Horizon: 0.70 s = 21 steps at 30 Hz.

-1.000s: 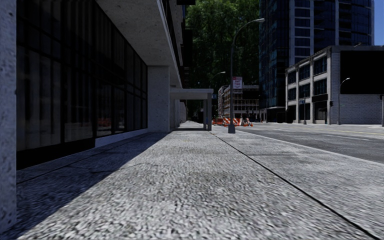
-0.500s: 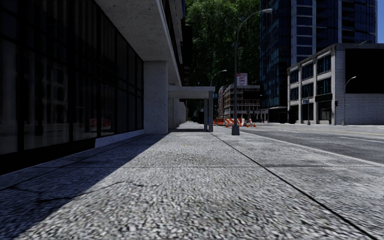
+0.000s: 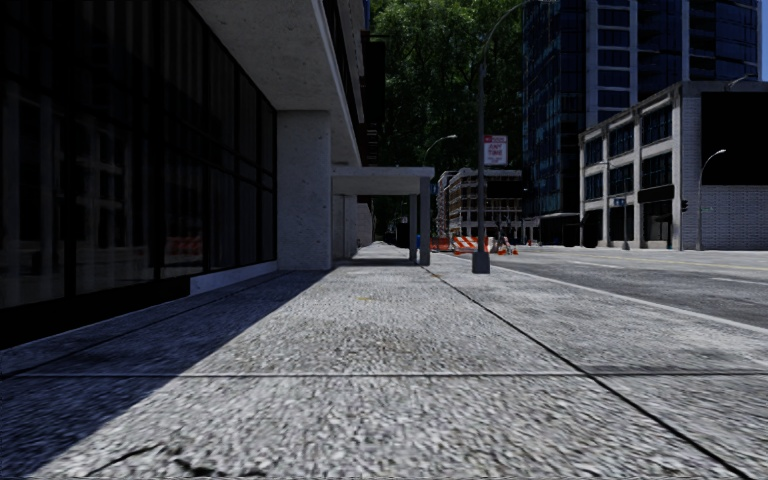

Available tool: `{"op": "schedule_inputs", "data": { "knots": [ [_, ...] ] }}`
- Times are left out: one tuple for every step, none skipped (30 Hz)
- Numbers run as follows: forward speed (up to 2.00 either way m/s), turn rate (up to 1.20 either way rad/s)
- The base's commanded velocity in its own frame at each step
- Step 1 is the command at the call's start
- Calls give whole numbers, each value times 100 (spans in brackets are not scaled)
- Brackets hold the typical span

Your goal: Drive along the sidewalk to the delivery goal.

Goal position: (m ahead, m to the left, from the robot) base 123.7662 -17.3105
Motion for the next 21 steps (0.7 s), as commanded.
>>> {"op": "schedule_inputs", "data": {
  "knots": [
    [200,0],
    [200,0],
    [200,0],
    [200,0],
    [200,0],
    [200,0],
    [200,0],
    [200,0],
    [200,0],
    [200,0],
    [200,0],
    [200,0],
    [200,0],
    [200,0],
    [200,0],
    [200,0],
    [200,0],
    [200,0],
    [200,0],
    [200,0],
    [200,0]
  ]
}}
